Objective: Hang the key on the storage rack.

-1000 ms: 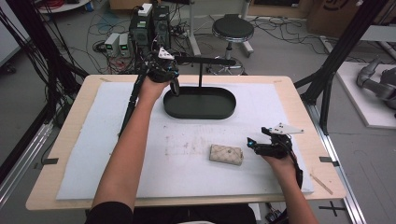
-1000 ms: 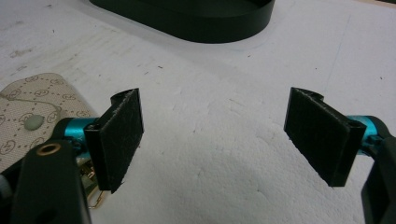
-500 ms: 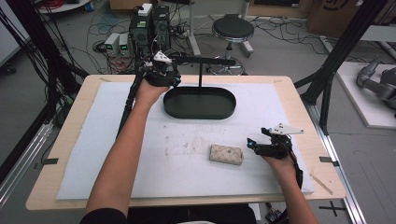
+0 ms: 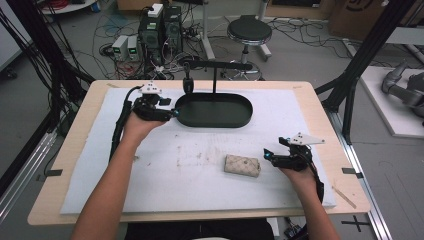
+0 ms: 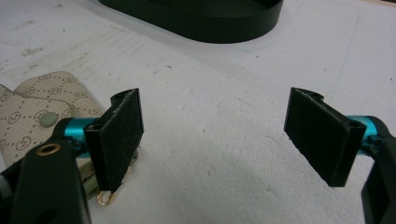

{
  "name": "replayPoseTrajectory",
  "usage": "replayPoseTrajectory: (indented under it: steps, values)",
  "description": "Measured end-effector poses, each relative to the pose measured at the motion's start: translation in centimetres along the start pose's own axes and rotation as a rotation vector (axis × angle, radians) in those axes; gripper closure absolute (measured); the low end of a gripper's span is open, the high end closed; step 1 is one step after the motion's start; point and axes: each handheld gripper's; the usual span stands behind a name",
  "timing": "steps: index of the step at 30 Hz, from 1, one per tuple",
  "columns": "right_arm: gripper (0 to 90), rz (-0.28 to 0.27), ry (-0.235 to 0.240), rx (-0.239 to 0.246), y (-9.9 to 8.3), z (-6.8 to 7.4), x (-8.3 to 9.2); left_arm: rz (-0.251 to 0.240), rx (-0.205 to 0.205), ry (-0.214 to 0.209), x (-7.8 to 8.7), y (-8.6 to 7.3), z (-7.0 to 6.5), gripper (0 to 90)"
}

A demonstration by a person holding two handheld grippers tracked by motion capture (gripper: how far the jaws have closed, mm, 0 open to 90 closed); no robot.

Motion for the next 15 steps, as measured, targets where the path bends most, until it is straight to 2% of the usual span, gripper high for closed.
replayPoseTrajectory:
  steps: [5, 7, 8, 15]
  values:
    - [20.2, 0.000, 0.002, 0.003, 0.1, 0.0, -0.2, -0.011, 0.010, -0.026, 1.2, -2.2, -1.0, 34.4]
    - [20.2, 0.002, 0.004, 0.000, 0.1, 0.0, -0.2, -0.016, 0.008, -0.028, 1.4, -2.5, -1.2, 33.5]
    - [20.2, 0.000, 0.001, 0.000, 0.1, -0.1, -0.2, -0.024, 0.009, -0.039, 1.8, -3.3, -1.6, 31.7]
    - [20.2, 0.000, 0.006, 0.003, 0.1, 0.0, -0.1, -0.034, -0.002, -0.041, 3.0, -6.2, -2.9, 25.6]
Point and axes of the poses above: each handheld gripper's, and its own axes: x roughly backward along the jaws, y roughly out of its top, z roughly to its left, and after that the axes turned 1 degree about z, right-handed
